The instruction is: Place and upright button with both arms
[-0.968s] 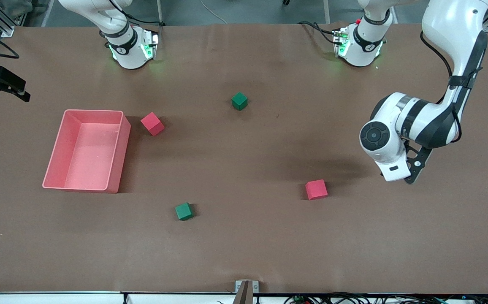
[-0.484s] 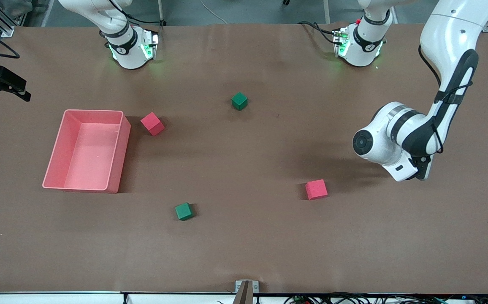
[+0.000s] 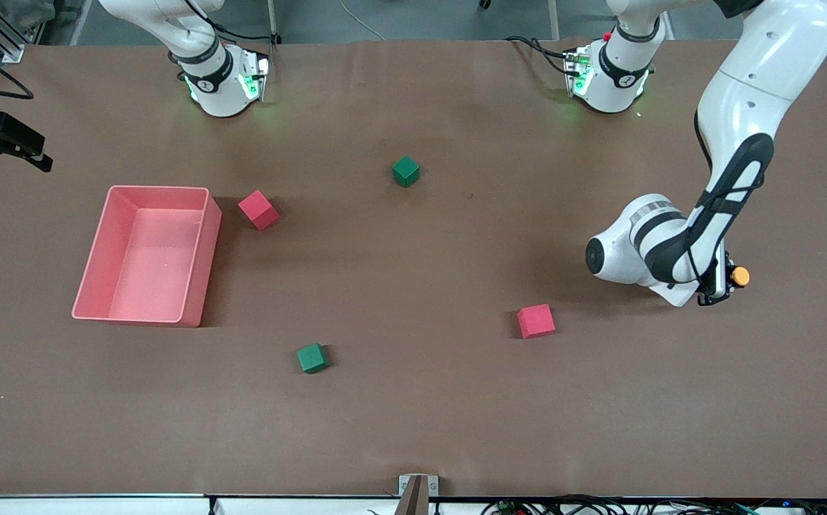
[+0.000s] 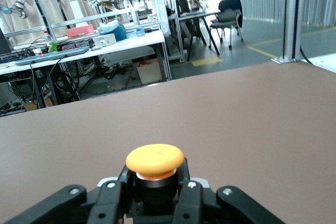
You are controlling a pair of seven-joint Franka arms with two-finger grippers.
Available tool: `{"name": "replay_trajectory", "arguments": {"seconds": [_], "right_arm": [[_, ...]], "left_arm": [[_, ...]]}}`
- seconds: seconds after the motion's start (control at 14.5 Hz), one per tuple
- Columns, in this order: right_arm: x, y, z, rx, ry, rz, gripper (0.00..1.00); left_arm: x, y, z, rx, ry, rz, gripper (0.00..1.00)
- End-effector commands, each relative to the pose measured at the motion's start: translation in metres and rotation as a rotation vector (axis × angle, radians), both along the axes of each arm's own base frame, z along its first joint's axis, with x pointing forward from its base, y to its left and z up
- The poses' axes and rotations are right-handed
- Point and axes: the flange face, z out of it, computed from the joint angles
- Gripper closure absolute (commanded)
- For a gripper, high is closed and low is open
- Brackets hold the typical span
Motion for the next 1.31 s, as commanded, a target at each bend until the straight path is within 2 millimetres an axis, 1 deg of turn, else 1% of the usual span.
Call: {"name": "replay_trajectory", "arguments": {"seconds": [0.0,0.14,0.28,0.35,0.55,0.76,1.04,1.11,1.18,1.24], "right_arm": [[-0.006,-0.001,0.001,0.018,0.0,0.006,0.0],[-0.006,-0.001,0.001,0.018,0.0,0.006,0.0],[-0.006,-0.001,0.001,0.018,0.003,0.006,0.0],[-0.007,-0.001,0.0,0.018,0.007,0.006,0.0],[-0.007,-0.002,0.0,0.018,0.007,0.005,0.0],[-0.007,-0.002,0.0,0.019,0.012,0.005,0.0],[-0.007,0.0,-0.001,0.018,0.014,0.008,0.0],[-0.007,0.0,0.0,0.019,0.012,0.008,0.0],[-0.007,0.0,-0.001,0.019,0.014,0.008,0.0],[-0.007,0.0,0.0,0.019,0.012,0.008,0.0]], "left_arm": [[0.002,0.031,-0.017,0.089,-0.072,-0.006,1.0],[0.001,0.05,-0.029,0.144,-0.095,-0.03,1.0],[0.0,0.061,-0.042,0.178,-0.114,-0.059,1.0],[-0.003,0.061,-0.051,0.179,-0.11,-0.072,1.0],[-0.014,0.07,-0.07,0.201,-0.076,-0.094,1.0],[-0.017,0.073,-0.074,0.207,-0.084,-0.106,1.0],[-0.021,0.072,-0.088,0.204,-0.074,-0.122,0.98],[-0.021,0.073,-0.088,0.204,-0.075,-0.12,0.92],[-0.021,0.072,-0.088,0.205,-0.074,-0.123,0.81],[-0.021,0.072,-0.088,0.204,-0.074,-0.123,0.78]]}}
